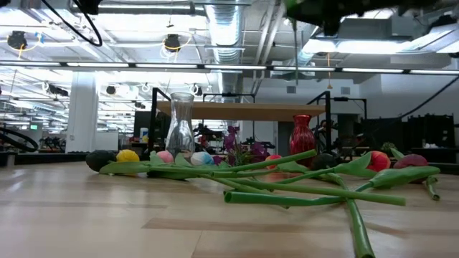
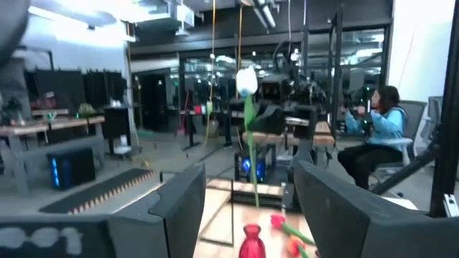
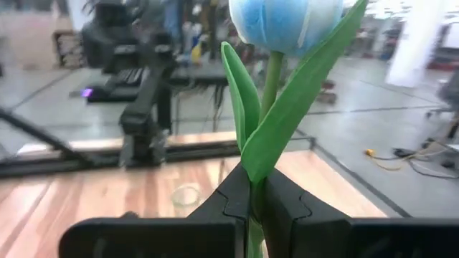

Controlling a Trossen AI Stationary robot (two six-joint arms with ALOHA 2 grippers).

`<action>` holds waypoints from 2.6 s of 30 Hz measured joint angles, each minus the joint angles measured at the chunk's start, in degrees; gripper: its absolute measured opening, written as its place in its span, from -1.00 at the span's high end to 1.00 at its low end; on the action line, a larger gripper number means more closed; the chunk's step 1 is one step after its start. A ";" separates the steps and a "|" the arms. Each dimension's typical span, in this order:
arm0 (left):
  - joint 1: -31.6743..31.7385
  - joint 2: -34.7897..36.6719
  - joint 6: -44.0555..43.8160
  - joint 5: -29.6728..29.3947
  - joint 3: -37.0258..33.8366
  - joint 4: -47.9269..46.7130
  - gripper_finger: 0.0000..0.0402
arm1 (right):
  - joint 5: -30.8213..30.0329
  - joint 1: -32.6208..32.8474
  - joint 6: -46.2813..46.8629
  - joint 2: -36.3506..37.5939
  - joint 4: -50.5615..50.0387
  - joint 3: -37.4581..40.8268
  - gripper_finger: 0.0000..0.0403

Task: Pick and place flowers into a vace then onto a shelf
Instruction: Put the left white blue flower into the red flower vase, then put the white blue flower into the red flower vase

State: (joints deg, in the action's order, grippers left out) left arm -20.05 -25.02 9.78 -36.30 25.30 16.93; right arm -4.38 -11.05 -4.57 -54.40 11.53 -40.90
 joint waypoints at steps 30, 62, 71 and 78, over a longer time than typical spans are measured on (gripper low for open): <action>0.07 -0.11 4.09 1.56 0.00 -5.59 -0.02 | -6.45 -0.68 0.96 3.27 6.87 10.24 0.94; 0.04 -0.13 4.15 1.47 0.00 -8.92 -0.02 | -8.32 0.86 12.55 -6.99 8.33 10.24 0.79; 0.04 -0.13 4.13 1.49 0.00 -9.76 -0.02 | -9.29 1.71 14.41 -6.94 2.55 10.23 0.45; 0.04 -0.11 4.11 1.47 0.00 -10.34 -0.02 | -7.44 1.69 14.99 -6.94 -5.11 10.23 0.28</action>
State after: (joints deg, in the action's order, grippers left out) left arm -20.01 -25.12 13.89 -34.83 25.30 6.59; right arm -11.82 -9.37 10.41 -61.34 6.42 -30.68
